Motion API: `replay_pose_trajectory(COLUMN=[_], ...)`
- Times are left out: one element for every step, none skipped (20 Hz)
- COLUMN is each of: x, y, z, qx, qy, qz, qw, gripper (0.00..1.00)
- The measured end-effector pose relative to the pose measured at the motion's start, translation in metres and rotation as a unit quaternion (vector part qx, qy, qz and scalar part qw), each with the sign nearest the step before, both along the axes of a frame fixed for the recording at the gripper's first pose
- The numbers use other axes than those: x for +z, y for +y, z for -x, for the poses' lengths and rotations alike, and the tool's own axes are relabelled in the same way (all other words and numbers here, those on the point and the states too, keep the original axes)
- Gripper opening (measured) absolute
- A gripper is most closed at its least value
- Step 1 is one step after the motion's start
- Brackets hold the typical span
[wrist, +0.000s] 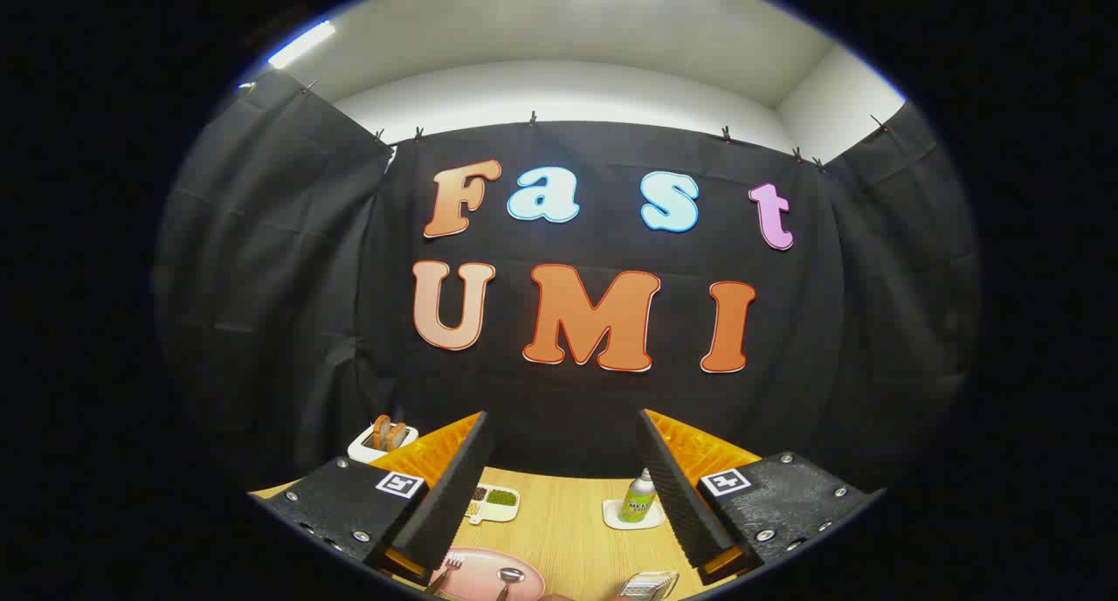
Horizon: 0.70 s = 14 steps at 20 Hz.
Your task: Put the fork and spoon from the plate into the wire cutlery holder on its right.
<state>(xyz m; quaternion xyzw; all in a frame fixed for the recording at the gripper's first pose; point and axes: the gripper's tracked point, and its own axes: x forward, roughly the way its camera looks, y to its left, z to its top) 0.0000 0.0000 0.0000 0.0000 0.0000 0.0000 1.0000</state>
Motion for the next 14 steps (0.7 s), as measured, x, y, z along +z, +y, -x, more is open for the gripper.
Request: replay_pose_trajectory(x=[0.001, 0.003, 0.005, 0.008, 0.011, 0.013, 0.014, 0.015, 0.016, 0.017, 0.017, 0.016, 0.016, 0.015], y=[0.002, 0.004, 0.005, 0.006, 0.006, 0.007, 0.007, 0.006, 0.006, 0.006, 0.006, 0.007, 0.007, 0.007], z=[0.000, 0.001, 0.001, 0.000, -0.001, -0.001, -0.002, -0.004, -0.005, -0.005, -0.007, -0.008, -0.009, -0.009], qx=[0.002, 0.005, 0.007, 0.008, 0.009, 0.010, 0.009, 0.008, 0.005, 0.004, 0.003, 0.005, 0.005, 0.006], qy=[-0.002, -0.005, -0.009, -0.014, -0.018, -0.022, -0.024, -0.025, -0.025, -0.025, -0.026, -0.026, -0.027, -0.027], qz=[0.000, -0.001, -0.005, -0.008, -0.011, -0.011, -0.011, -0.010, -0.010, -0.010, -0.010, -0.011, -0.010, -0.008], qw=[1.000, 1.000, 1.000, 1.000, 1.000, 1.000, 1.000, 1.000, 1.000, 1.000, 1.000, 1.000, 1.000, 1.000], gripper=[0.99, 0.99, 0.99, 0.99, 0.99, 0.99, 0.99, 0.99, 0.99, 0.99, 0.99, 0.99, 0.99, 0.99])
